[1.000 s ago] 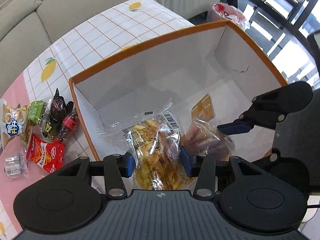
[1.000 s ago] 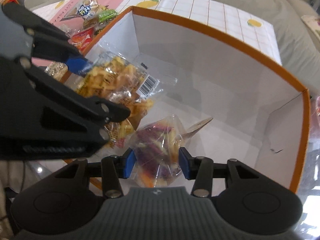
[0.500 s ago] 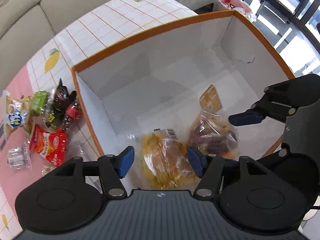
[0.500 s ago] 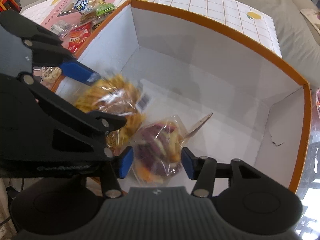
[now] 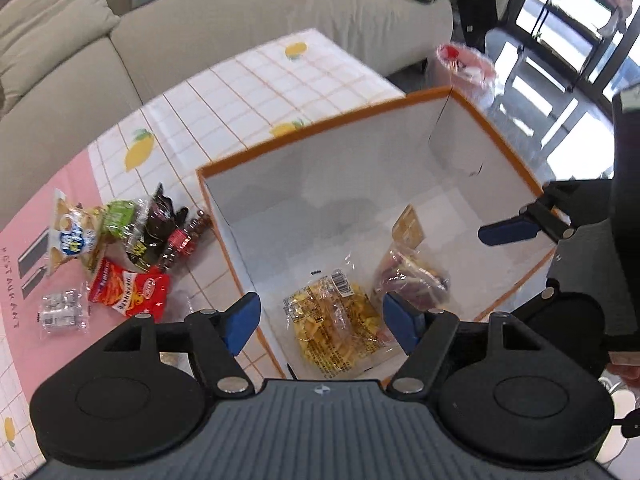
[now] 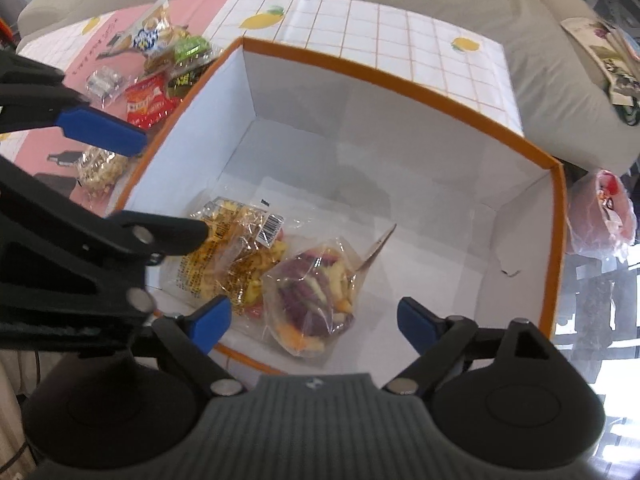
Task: Organize snacks
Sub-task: 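Lift both tools out of the box back toward the snack pile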
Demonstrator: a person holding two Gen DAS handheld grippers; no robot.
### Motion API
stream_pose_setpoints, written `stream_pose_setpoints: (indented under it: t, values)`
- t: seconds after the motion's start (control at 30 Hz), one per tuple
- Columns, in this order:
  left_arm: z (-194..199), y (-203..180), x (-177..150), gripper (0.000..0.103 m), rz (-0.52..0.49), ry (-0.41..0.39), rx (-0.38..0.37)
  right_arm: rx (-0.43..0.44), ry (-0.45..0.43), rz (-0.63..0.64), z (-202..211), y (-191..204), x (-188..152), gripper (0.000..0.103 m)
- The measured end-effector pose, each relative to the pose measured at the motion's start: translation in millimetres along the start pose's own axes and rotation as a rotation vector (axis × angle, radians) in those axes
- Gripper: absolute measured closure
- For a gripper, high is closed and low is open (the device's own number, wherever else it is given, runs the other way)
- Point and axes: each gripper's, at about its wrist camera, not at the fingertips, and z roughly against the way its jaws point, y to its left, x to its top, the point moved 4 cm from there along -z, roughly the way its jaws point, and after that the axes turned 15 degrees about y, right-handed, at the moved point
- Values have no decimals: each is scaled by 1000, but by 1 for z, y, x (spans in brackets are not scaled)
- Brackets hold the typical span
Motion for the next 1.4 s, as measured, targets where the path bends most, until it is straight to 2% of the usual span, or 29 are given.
stream_pose_setpoints:
  t: [0.23,0.4,0.6,0.7,0.8,0.9,1.03,1.23,1.33,1.4]
  values:
    - [35,15,-25,21,60,-104,-17,18,-111,-121,27,9,-18,13]
    - [53,32,-47,21,116,-175,1,-26,-231,-172,46,27,-30,11]
    - [61,60,-77,21,210,-228,-22,-4,-358,-233,60,53,-40,10]
    - [61,74,-90,21,249,-237,-28,9,-394,-237,59,70,-41,12]
    - [59,91,-103,21,293,-243,-35,27,-413,-230,55,89,-40,20]
    - [53,108,-115,21,318,-244,-45,33,-418,-203,49,108,-35,23]
    - [43,128,-128,22,327,-231,-51,41,-425,-144,42,132,-26,36]
    - [28,155,-134,22,322,-202,-94,22,-435,-42,35,152,-5,39]
    - [25,169,-127,23,317,-204,-97,29,-416,1,29,155,12,44]
    - [23,178,-120,23,310,-211,-89,37,-405,24,26,157,27,44]
